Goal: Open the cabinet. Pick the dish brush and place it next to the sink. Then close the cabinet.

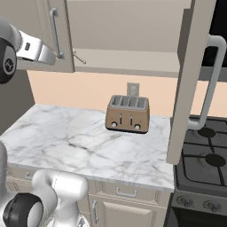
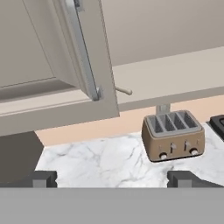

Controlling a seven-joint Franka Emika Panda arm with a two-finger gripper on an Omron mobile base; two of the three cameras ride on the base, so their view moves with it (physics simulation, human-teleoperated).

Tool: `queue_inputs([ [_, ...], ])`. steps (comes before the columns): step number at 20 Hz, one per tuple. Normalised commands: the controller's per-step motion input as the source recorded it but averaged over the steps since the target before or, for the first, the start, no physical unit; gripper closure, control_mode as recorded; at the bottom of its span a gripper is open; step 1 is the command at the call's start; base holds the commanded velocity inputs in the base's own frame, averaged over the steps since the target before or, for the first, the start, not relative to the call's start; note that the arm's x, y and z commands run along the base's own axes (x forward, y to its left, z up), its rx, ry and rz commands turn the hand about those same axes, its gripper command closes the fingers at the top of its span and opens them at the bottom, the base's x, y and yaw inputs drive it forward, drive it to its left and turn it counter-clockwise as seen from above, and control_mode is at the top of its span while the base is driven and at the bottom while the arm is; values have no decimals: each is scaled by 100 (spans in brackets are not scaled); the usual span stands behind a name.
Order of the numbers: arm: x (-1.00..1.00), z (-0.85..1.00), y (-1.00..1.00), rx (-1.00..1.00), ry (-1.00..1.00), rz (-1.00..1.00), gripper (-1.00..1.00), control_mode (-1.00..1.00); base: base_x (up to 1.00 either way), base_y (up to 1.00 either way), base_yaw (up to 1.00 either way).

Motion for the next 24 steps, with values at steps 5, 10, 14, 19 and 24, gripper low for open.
queue_inputs([
  [5, 58, 0, 0, 0, 0, 0, -100, -100, 0, 0, 0],
  [10, 57, 0, 0, 0, 0, 0, -100, -100, 0, 0, 0],
  [14, 41, 0, 1, 0, 0, 0, -100, -100, 0, 0, 0],
  [19, 37, 0, 3, 0, 0, 0, -100, -100, 0, 0, 0],
  [24, 29, 0, 15, 0, 0, 0, -100, -100, 0, 0, 0],
])
